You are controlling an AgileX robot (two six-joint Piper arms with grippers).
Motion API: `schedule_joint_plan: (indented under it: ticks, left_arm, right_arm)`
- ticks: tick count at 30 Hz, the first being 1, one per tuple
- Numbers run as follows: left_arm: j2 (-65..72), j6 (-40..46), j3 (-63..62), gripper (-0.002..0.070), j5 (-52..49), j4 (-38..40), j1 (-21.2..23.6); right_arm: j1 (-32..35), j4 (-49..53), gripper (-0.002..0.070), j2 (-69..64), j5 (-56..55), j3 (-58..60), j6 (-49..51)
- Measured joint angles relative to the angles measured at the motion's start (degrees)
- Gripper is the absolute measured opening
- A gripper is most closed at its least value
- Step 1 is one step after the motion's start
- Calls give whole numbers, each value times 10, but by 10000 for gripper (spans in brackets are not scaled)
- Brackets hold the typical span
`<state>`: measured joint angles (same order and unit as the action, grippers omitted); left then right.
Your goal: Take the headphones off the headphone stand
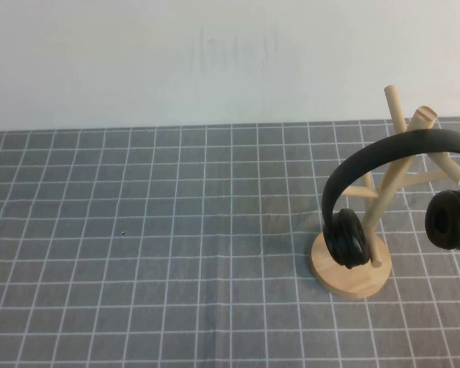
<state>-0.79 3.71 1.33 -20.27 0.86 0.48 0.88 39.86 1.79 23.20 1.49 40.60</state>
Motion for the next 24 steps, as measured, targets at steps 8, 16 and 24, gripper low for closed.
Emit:
schedule_joint_plan:
  ticks: [8,16,24]
  left_arm:
    - [0,0,0,-4,0,0,0]
    - [0,0,0,-4,0,0,0]
    - [0,0,0,-4,0,0,0]
  right_arm:
    - [0,3,-6,0,-24,0,0]
    - [0,119,-6,0,-226,0,0]
    - [0,124,-6,0,-241,0,0]
